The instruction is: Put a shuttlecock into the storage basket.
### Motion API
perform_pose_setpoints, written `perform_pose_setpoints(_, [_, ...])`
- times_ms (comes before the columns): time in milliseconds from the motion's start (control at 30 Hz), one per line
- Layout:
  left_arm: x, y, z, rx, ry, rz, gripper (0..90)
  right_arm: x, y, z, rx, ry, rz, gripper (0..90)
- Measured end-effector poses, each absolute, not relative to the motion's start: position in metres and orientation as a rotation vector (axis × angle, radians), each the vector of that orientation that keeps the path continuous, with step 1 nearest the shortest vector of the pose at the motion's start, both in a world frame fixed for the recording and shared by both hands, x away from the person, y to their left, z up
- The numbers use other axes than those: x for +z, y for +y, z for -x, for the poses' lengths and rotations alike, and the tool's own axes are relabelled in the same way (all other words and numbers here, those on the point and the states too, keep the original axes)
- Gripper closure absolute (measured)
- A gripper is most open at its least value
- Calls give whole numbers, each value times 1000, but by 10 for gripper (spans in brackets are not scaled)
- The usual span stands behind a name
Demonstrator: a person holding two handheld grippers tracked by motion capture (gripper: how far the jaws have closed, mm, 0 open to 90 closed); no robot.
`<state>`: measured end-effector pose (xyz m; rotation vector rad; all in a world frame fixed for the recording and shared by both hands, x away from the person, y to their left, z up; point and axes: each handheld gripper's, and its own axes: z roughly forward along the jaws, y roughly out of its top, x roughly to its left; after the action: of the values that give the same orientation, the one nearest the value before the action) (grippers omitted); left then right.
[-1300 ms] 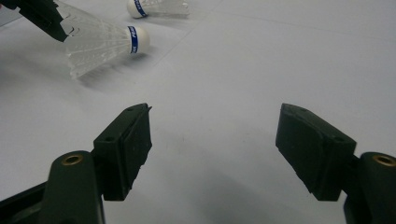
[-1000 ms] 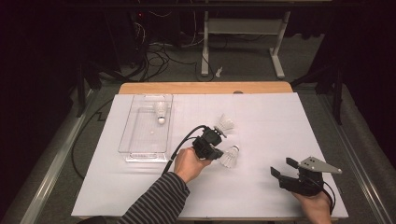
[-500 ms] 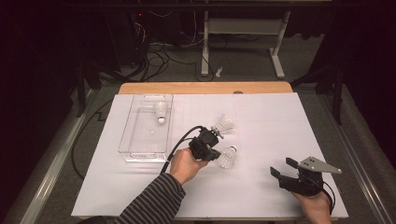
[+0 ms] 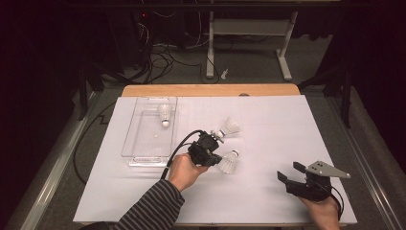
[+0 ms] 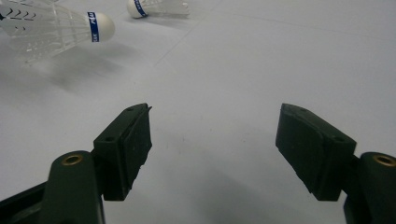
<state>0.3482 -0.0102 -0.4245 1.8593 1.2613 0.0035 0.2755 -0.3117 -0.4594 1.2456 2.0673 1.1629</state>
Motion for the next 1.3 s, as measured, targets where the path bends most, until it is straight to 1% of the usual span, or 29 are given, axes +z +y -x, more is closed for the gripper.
perform_pose_setpoints(1300, [-408, 17, -339, 47, 1246, -1808, 896, -459, -311, -275, 1160, 2067, -1247, 274])
